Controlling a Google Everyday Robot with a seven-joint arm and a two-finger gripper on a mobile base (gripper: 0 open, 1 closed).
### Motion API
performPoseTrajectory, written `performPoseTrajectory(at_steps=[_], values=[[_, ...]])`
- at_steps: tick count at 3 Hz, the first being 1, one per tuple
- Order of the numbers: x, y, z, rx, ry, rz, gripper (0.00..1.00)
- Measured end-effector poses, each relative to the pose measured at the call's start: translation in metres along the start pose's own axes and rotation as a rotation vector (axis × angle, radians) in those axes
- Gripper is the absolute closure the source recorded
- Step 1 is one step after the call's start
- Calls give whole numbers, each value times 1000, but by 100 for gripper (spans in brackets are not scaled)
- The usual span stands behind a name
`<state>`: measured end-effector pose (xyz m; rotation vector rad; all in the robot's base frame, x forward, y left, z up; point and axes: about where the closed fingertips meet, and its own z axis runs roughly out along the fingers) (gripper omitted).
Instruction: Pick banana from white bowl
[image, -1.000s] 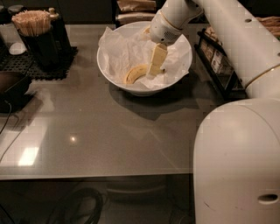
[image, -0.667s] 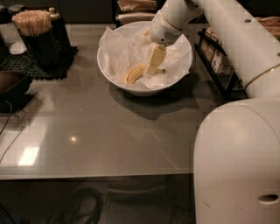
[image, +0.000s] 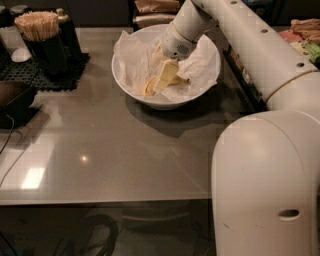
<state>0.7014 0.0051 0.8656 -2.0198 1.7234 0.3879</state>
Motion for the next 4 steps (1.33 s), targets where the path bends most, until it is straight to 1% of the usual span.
performPoseTrajectory(at_steps=[1,2,3,4], values=[[4,-2,25,-29,-4,15,26],[11,-2,43,-55,-3,36,32],[11,-3,44,-56,-2,40,51],[13,-5,45,-47,-1,47,74]])
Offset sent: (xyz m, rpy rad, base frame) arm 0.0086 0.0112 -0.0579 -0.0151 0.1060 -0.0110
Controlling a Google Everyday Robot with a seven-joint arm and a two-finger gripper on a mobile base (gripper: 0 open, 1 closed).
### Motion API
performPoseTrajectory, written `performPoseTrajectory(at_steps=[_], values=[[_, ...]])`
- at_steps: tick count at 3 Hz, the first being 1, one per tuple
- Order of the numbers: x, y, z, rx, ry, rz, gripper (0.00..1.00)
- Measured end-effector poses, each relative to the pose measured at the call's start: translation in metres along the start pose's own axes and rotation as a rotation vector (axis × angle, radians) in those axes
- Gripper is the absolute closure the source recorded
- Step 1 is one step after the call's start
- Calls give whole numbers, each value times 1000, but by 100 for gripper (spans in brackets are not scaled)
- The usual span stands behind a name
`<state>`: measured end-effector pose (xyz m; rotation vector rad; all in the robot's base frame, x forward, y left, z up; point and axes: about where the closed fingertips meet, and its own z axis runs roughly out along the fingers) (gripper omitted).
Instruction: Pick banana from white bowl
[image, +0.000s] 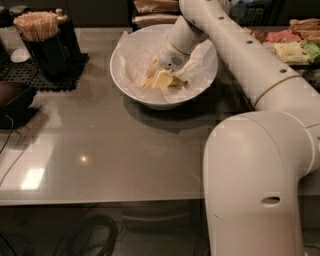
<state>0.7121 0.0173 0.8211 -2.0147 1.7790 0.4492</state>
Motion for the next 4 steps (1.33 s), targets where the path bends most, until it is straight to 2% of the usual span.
performPoseTrajectory(at_steps=[1,2,4], values=[[3,-3,-4,24,11,-1,97],[6,-5,-20,73,48,-12,100],[5,-6,-62,186,148,-40,100]])
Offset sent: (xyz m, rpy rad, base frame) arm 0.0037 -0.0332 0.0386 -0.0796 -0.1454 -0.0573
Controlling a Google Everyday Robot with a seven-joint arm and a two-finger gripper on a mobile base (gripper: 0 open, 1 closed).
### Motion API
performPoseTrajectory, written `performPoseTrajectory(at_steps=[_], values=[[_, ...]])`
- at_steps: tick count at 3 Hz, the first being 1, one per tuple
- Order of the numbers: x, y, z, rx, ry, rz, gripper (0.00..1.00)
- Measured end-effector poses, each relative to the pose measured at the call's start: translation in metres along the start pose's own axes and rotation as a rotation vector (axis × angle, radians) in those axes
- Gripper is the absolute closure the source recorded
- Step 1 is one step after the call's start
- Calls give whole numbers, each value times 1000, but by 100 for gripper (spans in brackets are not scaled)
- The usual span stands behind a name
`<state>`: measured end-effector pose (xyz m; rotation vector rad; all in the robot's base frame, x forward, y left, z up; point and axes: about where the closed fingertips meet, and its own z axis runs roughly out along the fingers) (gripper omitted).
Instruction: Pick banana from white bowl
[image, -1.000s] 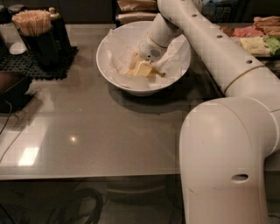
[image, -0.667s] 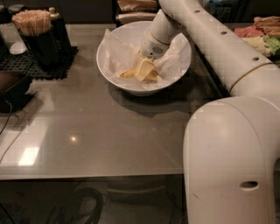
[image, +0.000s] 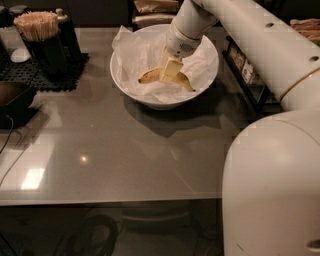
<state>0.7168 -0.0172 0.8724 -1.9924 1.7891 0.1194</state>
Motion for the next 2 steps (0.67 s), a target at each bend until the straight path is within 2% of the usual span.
performPoseTrajectory(at_steps=[1,2], values=[[-5,5,-22,-5,77,-36,100],[-5,25,-54,-69,170,-57,100]])
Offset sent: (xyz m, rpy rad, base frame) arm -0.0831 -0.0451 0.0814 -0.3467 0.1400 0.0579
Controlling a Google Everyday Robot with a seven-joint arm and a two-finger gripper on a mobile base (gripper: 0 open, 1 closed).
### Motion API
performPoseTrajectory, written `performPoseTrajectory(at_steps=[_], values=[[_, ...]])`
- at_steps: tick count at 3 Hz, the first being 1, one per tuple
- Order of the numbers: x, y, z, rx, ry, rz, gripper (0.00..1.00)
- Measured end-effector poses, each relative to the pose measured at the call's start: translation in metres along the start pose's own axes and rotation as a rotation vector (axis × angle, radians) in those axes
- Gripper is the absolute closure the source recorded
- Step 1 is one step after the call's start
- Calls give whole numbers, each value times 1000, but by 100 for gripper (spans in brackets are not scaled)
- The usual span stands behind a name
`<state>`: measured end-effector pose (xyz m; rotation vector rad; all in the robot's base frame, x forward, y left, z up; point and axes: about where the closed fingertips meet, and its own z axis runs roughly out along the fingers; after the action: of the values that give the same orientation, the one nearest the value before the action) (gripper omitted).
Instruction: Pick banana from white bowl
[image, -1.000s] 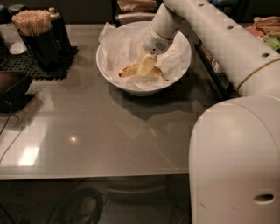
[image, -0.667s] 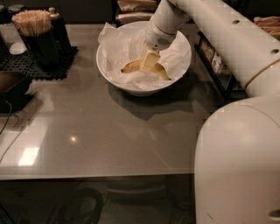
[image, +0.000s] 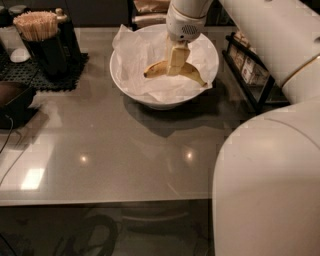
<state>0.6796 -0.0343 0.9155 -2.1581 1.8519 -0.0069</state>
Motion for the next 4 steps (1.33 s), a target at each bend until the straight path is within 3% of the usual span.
performPoseTrajectory(at_steps=[1,2,3,4], values=[[5,16,-31,-20,89,11,100],[14,37,-55,-26,94,72,100],[17,66,-54,-40,-35,120,100],[11,99,-33,-41,-253,137,100]])
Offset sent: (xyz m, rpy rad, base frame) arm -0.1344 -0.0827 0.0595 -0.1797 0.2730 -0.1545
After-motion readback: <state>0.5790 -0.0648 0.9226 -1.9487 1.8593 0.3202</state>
